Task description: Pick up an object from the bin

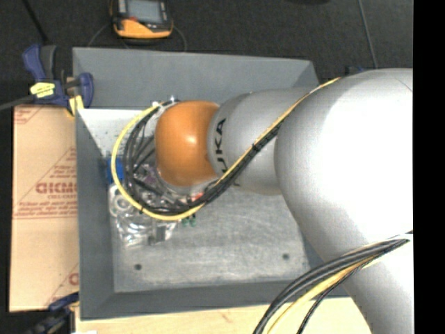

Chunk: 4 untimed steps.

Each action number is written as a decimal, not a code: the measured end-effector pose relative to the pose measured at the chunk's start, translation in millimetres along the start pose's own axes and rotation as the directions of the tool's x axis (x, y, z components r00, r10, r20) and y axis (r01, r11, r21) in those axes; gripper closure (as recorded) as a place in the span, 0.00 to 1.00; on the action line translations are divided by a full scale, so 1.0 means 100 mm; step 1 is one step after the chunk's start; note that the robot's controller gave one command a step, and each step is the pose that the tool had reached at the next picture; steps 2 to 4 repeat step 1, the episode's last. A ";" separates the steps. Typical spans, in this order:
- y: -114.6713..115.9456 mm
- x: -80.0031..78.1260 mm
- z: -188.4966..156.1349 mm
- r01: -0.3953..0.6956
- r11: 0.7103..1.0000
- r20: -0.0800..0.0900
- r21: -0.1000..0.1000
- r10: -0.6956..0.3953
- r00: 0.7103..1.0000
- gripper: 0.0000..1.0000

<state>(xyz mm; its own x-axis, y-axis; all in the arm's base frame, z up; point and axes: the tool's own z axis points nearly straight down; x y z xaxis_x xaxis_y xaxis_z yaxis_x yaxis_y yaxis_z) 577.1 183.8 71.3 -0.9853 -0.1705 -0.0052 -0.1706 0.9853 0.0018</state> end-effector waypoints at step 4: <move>-0.14 0.33 -1.88 -0.014 1.000 0.003 0.002 0.014 1.000 1.00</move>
Offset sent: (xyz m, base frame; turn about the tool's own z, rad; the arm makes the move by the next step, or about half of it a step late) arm -0.0333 -0.0186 0.1834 0.0076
